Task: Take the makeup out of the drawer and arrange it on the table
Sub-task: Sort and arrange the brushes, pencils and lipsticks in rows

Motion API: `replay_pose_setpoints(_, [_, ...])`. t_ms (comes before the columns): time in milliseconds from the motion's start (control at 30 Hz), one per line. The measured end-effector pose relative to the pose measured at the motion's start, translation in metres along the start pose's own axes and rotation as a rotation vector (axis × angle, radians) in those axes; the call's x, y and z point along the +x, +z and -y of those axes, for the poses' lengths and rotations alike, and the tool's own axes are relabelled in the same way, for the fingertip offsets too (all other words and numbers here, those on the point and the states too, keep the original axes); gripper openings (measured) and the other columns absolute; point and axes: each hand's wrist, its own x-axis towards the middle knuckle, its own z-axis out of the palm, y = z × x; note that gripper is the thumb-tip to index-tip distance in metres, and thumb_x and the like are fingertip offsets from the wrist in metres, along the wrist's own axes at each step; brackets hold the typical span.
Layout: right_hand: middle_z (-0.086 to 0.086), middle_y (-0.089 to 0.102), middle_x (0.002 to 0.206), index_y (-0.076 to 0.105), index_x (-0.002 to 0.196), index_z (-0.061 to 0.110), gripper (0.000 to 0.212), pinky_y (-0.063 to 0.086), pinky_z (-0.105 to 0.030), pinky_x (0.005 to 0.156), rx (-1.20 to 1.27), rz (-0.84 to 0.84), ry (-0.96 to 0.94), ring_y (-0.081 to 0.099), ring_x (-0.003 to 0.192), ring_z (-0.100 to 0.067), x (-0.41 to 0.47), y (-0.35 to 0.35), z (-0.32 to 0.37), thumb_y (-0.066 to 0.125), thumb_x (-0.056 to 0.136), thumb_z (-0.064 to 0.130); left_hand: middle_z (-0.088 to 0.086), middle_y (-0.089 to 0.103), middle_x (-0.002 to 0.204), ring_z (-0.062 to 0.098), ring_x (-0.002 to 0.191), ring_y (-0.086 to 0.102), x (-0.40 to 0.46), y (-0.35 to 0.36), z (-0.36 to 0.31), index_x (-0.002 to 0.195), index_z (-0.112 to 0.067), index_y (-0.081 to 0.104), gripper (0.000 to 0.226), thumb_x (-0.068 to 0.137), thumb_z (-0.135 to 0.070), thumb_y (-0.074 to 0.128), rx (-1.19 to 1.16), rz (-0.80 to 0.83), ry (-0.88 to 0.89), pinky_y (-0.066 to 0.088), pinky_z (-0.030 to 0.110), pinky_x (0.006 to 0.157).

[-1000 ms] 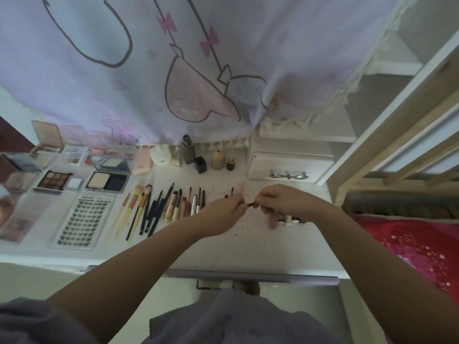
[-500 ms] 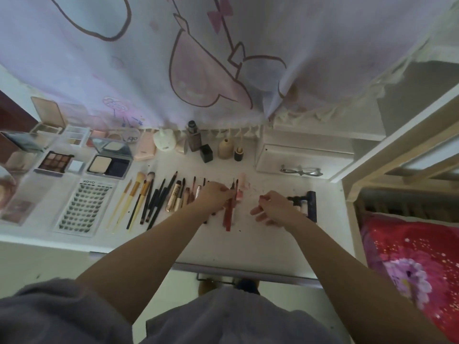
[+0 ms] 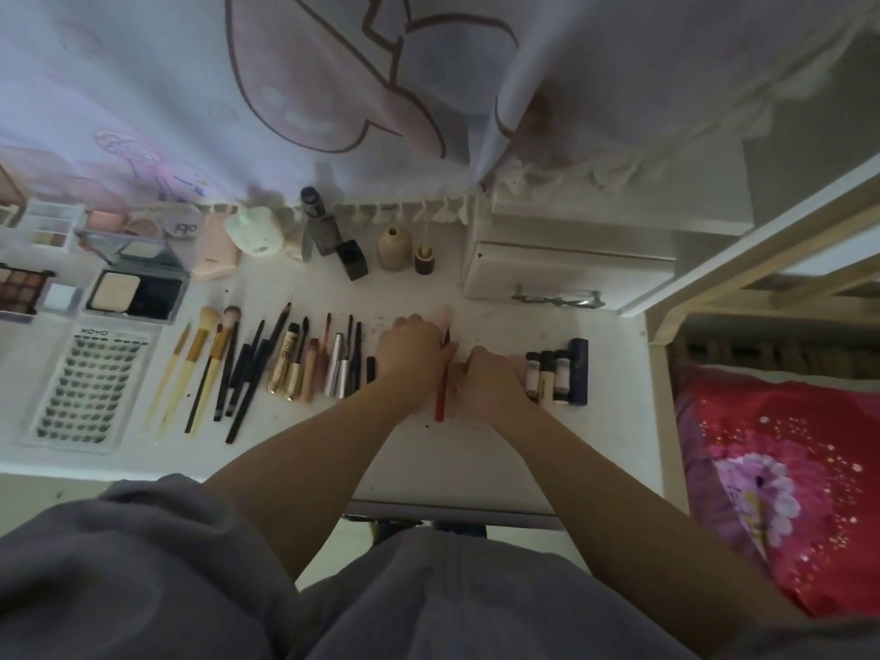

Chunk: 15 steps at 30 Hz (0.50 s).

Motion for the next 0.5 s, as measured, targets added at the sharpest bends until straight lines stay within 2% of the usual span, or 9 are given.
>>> replay_pose_setpoints(100, [-0.01, 0.063, 0.098, 0.048, 0.095, 0.01, 0.025, 0.038, -0.03, 0.063, 0.049, 0.009, 0.03, 0.055, 0.078, -0.022, -0.001, 0.005, 0.002, 0.036, 0.099, 0.032, 0.008, 0.057, 0.096, 0.023, 0.091, 0.051, -0.003, 0.004, 0.005, 0.102, -0.016, 0.063, 0.034, 0.092, -0.044, 0.047, 0.037, -0.032, 0.058, 0.042, 0.034, 0.074])
replay_pose_setpoints(200, [-0.01, 0.063, 0.098, 0.05, 0.099, 0.007, 0.029, 0.037, -0.03, 0.062, 0.061, 0.034, 0.034, 0.058, 0.083, -0.024, -0.001, 0.006, 0.002, 0.037, 0.099, 0.033, 0.009, 0.058, 0.098, 0.025, 0.094, 0.053, -0.005, 0.005, 0.01, 0.117, -0.024, 0.058, 0.034, 0.093, -0.043, 0.047, 0.046, -0.039, 0.11, 0.045, 0.036, 0.077])
replay_pose_setpoints(333, [-0.01, 0.061, 0.1, 0.049, 0.102, 0.007, 0.028, 0.035, -0.028, 0.057, 0.056, 0.03, 0.024, 0.049, 0.073, -0.017, 0.002, -0.004, -0.003, 0.038, 0.099, 0.032, 0.006, 0.058, 0.096, 0.02, 0.088, 0.049, -0.003, 0.002, 0.016, 0.099, -0.016, 0.057, 0.027, 0.093, -0.039, 0.046, -0.003, -0.115, 0.147, 0.037, 0.03, 0.07])
replay_pose_setpoints(400, [-0.012, 0.062, 0.101, 0.049, 0.107, 0.006, 0.026, 0.041, -0.029, 0.063, 0.115, -0.028, -0.006, 0.054, 0.077, -0.02, 0.006, -0.016, -0.007, 0.038, 0.099, 0.028, 0.006, 0.056, 0.102, 0.021, 0.091, 0.048, 0.0, -0.001, 0.02, 0.101, -0.014, 0.052, 0.024, 0.094, -0.035, 0.045, -0.005, -0.161, 0.141, 0.037, 0.03, 0.071])
replay_pose_setpoints(500, [-0.014, 0.062, 0.109, 0.044, 0.127, 0.012, 0.03, 0.046, -0.03, 0.07, 0.224, -0.049, -0.104, 0.06, 0.083, -0.024, 0.014, -0.033, -0.01, 0.037, 0.099, 0.021, 0.009, 0.052, 0.112, 0.025, 0.103, 0.047, 0.004, -0.004, 0.021, 0.114, -0.011, 0.049, 0.031, 0.094, -0.034, 0.044, 0.059, -0.115, 0.117, 0.041, 0.034, 0.081])
